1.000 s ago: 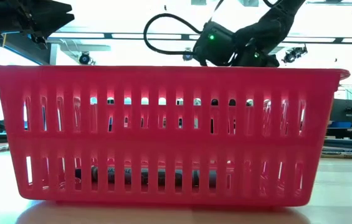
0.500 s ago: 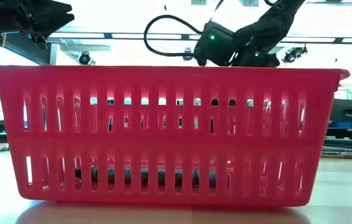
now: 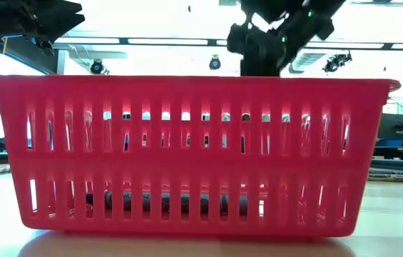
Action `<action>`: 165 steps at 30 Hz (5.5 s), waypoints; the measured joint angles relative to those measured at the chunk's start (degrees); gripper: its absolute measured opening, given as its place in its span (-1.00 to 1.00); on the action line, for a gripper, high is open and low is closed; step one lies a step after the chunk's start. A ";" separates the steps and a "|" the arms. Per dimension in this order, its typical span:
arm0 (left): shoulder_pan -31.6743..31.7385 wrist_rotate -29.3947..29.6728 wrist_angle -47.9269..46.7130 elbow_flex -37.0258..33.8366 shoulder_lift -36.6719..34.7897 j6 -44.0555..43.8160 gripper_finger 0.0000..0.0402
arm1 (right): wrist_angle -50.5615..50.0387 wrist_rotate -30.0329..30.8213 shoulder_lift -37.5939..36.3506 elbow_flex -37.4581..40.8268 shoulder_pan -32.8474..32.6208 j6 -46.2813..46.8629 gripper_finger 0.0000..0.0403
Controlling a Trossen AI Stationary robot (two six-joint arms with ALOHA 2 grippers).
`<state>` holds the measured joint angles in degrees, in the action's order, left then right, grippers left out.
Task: Sort crayons
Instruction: Put the gray crayon into the orange bin
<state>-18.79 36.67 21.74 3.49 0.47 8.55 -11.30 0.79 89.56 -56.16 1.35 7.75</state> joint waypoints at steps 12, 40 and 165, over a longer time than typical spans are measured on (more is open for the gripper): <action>0.20 -6.72 3.45 -0.01 3.95 0.67 -0.42 | 4.64 15.28 -9.72 -0.02 -7.84 -0.93 -1.00; 9.84 -12.33 15.02 25.13 62.50 -1.95 -0.41 | 20.60 18.28 -8.87 -0.07 -9.77 -10.78 -1.00; -5.54 -11.13 -37.50 40.70 63.30 -47.09 -0.99 | -7.75 24.36 -14.16 -0.09 -14.89 4.26 -0.33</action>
<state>-24.33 25.55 -15.76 44.19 63.77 -38.54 -19.05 25.15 75.39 -56.25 -13.54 12.01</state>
